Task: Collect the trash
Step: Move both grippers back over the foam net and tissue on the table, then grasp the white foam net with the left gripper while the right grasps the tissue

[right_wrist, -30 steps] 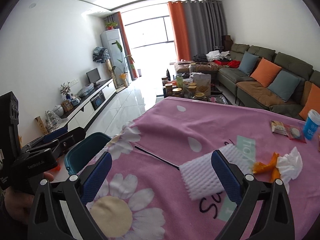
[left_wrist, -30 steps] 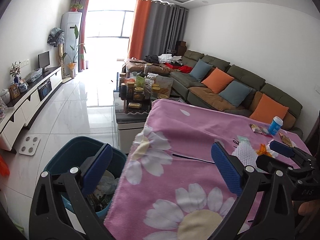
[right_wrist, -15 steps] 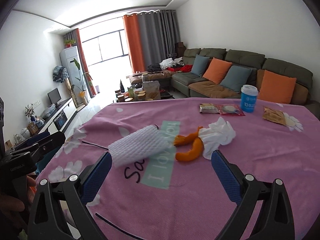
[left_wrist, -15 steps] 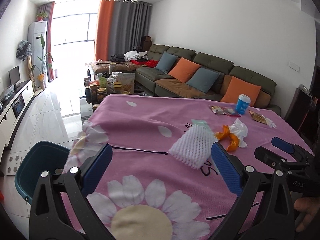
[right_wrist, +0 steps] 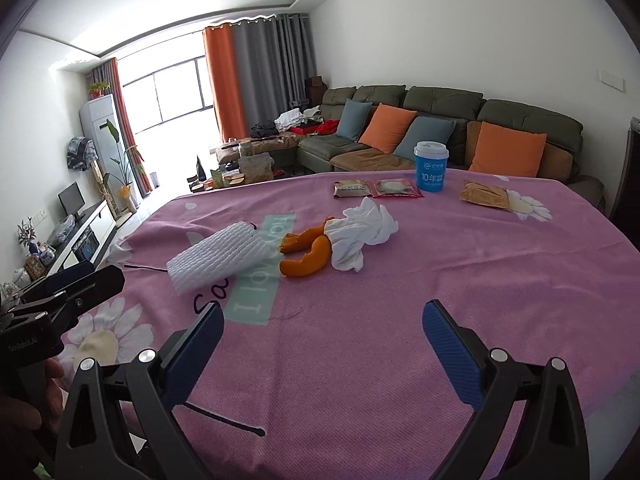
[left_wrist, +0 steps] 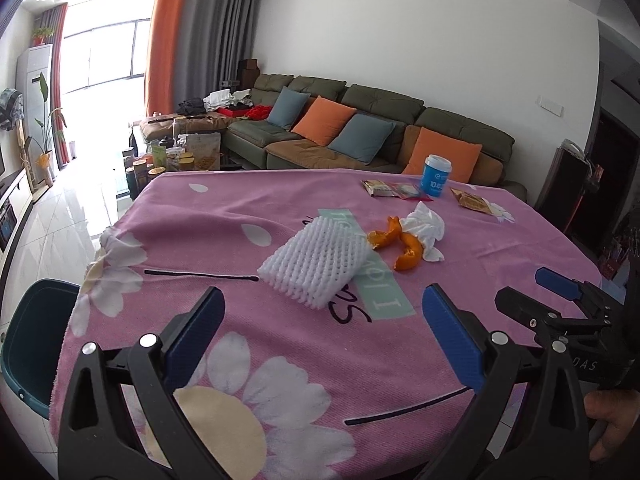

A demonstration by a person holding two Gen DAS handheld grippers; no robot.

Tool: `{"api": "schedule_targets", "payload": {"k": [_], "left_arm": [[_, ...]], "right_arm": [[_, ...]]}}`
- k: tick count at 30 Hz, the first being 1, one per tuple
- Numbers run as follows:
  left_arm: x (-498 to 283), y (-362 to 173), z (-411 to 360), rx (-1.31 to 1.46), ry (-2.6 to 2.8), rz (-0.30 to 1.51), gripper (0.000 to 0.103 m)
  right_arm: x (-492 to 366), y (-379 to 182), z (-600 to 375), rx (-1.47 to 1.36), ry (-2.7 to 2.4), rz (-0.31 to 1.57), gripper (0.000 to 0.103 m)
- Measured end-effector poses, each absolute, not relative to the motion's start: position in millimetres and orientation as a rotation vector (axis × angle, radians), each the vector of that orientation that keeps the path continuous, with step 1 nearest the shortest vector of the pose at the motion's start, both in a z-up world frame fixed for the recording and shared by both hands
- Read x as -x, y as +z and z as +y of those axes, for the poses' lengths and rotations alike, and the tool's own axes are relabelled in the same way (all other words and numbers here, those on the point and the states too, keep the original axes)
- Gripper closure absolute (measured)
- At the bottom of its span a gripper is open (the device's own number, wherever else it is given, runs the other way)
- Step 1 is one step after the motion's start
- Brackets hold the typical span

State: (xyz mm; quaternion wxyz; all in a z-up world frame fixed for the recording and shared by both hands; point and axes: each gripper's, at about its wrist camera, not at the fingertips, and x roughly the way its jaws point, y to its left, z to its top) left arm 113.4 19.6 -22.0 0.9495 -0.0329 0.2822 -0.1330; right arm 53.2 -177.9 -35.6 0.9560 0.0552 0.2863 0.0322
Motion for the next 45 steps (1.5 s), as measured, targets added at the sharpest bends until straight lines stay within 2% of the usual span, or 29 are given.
{"api": "schedule_targets", "payload": {"k": [10,25,45], "left_arm": [[-129.9,-30.5,14.8,0.061,-0.290,0.610,0.006],[-178.7,-31.0,7.6,0.031,-0.285,0.634,0.006],[-260.9,-71.8,-26.0,-0.008,-0.325,0.846,0.006]], "right_arm": [[-59.8,-35.9,-193.2,-0.128,0.023,0.599,0.007],[-119.2,-35.6,-202.1,-0.131,0.061,0.639,0.007],[-234.7,-62.0,-226.2,-0.161,0.082,0.834,0.007]]}}
